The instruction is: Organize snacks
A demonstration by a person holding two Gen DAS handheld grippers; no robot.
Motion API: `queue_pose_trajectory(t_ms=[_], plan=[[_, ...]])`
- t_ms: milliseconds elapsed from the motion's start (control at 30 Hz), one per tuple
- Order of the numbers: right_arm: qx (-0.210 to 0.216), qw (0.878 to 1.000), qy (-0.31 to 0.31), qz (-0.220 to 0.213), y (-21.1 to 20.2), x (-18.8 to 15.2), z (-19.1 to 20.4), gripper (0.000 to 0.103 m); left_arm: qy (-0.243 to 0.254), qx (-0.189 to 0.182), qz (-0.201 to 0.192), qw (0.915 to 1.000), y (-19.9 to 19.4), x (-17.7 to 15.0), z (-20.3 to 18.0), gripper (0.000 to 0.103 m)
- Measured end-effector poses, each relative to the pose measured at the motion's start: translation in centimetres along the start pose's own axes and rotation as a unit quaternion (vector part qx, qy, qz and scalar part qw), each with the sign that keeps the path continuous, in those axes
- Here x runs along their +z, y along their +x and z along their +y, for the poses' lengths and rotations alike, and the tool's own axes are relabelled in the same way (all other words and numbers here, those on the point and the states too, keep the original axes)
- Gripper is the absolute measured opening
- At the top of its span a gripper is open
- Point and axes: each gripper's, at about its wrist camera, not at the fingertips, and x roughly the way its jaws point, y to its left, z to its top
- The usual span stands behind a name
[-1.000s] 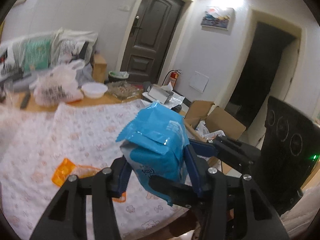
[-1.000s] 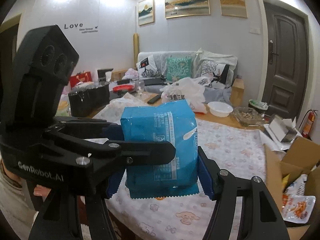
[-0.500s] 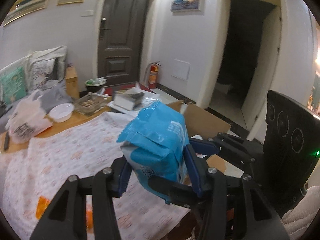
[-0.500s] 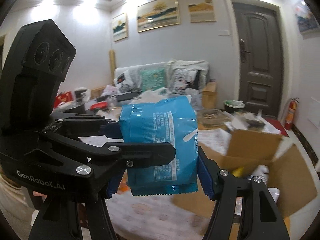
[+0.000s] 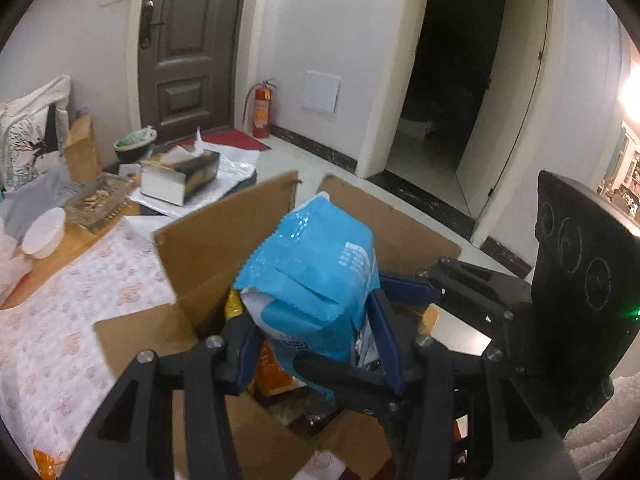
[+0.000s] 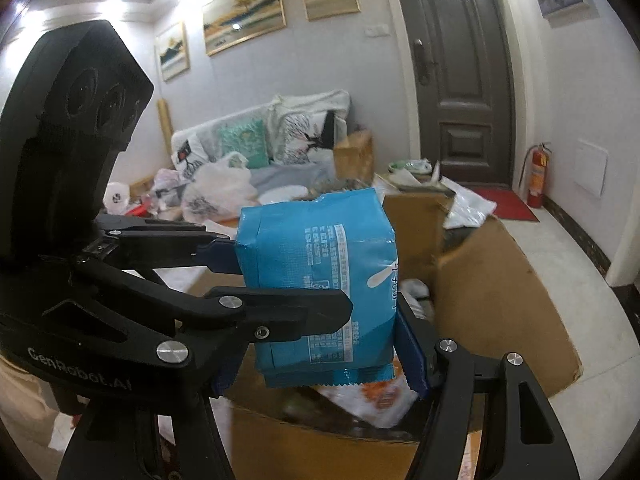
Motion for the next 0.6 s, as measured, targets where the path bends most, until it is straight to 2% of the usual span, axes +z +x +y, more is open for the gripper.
queue_pose_trajectory(t_ms=[233,300,500,600], plan=[[-0.002,1.000,0.009,0.018,1.3,-0.3,-2.1,0.062,-0.008,-0.011,0.023,0.9996,2.6,0.7,1.2,0.050],[-0.002,1.000,0.011,0.020,1.2,-0.4,-2.3,0.062,-0.009,-0.011,0.026,0.9996,2.9,0.8,1.4,0.054],[-0.012,1.000,0.006,0.017,0.8,-0.4,-1.7,0.062,-0.025,0.008,0.010,0.9996,2.9,1.3,2.6,0.068],[-0.012,1.000,0.010,0.013,0.7,-0.3,-1.8,0.062,-0.032,0.018,0.008,0.9993,2.7,1.3,3.3,0.069]])
